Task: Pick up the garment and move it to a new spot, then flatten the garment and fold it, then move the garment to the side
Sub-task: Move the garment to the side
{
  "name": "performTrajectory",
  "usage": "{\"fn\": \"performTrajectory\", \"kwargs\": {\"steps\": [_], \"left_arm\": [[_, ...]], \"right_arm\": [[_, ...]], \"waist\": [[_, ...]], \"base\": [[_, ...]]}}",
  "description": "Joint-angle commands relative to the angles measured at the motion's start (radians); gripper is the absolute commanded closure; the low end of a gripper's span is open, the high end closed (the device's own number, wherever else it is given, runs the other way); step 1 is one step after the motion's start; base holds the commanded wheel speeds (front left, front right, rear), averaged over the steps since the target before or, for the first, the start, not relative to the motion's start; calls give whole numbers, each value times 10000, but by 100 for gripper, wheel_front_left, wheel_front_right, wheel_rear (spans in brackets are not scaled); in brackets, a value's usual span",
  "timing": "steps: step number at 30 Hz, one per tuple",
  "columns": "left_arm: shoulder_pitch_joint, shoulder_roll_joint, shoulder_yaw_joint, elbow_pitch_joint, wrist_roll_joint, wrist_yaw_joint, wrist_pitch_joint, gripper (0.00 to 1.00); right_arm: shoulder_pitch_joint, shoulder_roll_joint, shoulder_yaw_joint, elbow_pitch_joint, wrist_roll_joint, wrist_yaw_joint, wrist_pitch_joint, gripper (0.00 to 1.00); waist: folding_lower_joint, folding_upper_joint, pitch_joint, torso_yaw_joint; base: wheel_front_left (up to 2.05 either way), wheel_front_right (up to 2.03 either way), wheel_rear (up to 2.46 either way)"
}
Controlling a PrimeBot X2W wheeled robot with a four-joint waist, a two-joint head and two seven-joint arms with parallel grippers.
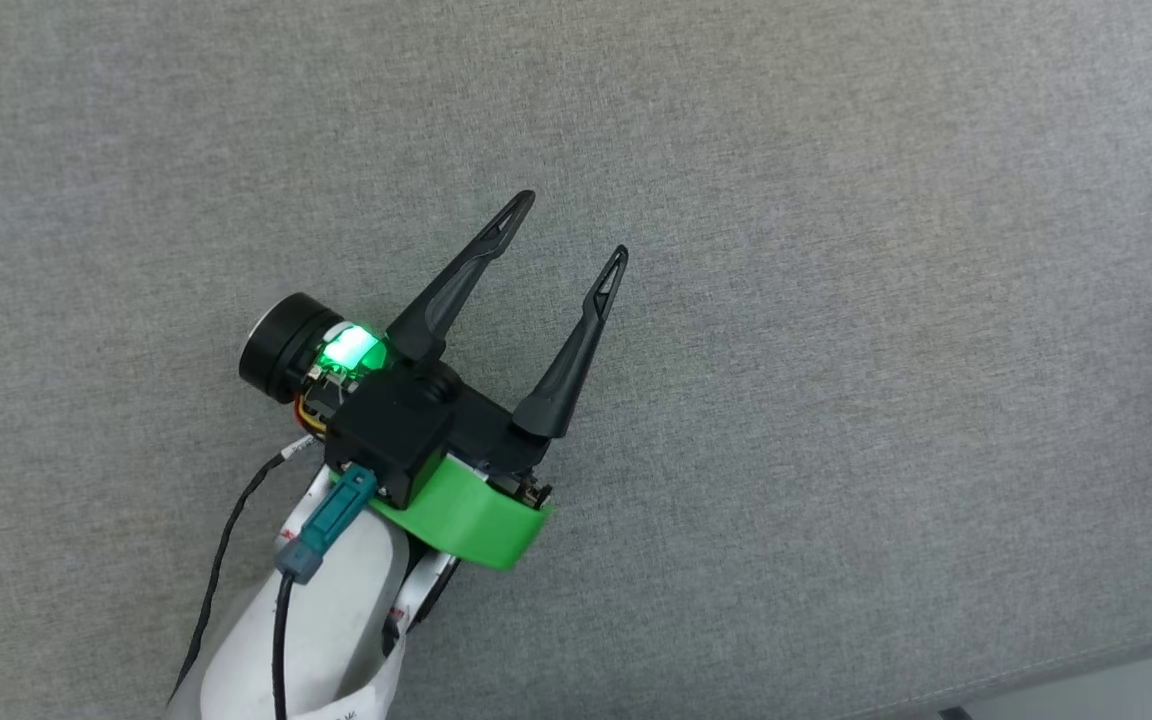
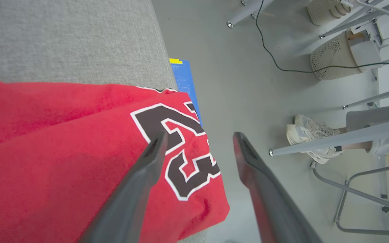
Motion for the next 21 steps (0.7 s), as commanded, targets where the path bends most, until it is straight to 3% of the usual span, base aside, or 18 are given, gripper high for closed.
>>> {"fn": "performTrajectory", "kwargs": {"steps": [1, 11, 21], "left_arm": [[146, -114, 110, 58, -137, 59, -53, 0], [1400, -511, 1148, 903, -661, 267, -57, 0], [2635, -938, 2287, 1473, -806, 388, -58, 0]], "right_arm": [[-193, -4, 121, -208, 114, -9, -120, 0], [504, 570, 612, -2987, 1474, -9, -230, 0], [3342, 2881, 24, -6925, 1882, -9, -1358, 0]], "waist": [[-1, -1, -658, 158], [-1, -1, -2747, 703], [-1, -1, -4217, 1538]], "base": [[0, 0, 0], [0, 0, 0], [0, 0, 0]]}}
